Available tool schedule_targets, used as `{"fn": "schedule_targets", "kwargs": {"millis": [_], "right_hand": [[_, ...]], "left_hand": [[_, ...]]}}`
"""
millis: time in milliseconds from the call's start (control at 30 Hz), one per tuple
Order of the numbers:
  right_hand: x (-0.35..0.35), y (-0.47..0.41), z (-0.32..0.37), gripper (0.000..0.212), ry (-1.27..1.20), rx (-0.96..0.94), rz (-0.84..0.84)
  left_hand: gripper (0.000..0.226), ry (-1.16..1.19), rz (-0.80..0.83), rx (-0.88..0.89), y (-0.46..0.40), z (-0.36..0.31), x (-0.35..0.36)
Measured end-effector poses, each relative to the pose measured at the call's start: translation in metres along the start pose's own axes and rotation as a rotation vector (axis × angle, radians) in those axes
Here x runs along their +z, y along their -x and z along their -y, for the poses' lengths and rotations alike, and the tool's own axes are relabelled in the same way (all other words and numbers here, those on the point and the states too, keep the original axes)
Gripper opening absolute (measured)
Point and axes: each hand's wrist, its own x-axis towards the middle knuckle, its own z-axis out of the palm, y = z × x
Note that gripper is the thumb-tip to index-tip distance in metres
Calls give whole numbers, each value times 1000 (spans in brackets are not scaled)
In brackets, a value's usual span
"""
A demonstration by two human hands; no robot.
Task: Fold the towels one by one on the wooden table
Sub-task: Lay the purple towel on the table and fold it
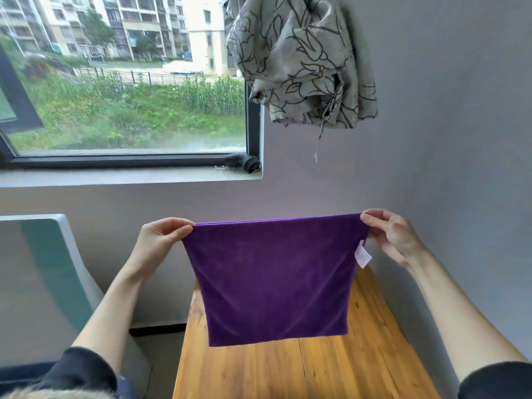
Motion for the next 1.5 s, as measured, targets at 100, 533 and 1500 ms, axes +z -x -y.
{"fn": "schedule_targets", "kwargs": {"millis": [100,533,1500], "right_hand": [[-5,-4,1,16,39,-18,18],[3,-29,-19,13,1169,-255,-61],[-86,98,-218,13,1040,545,163]], "left_hand": [[15,-22,0,7,-1,-4,-2],[6,-222,29,-67,-18,24,16],[8,-272,498,-752,150,172,60]]}}
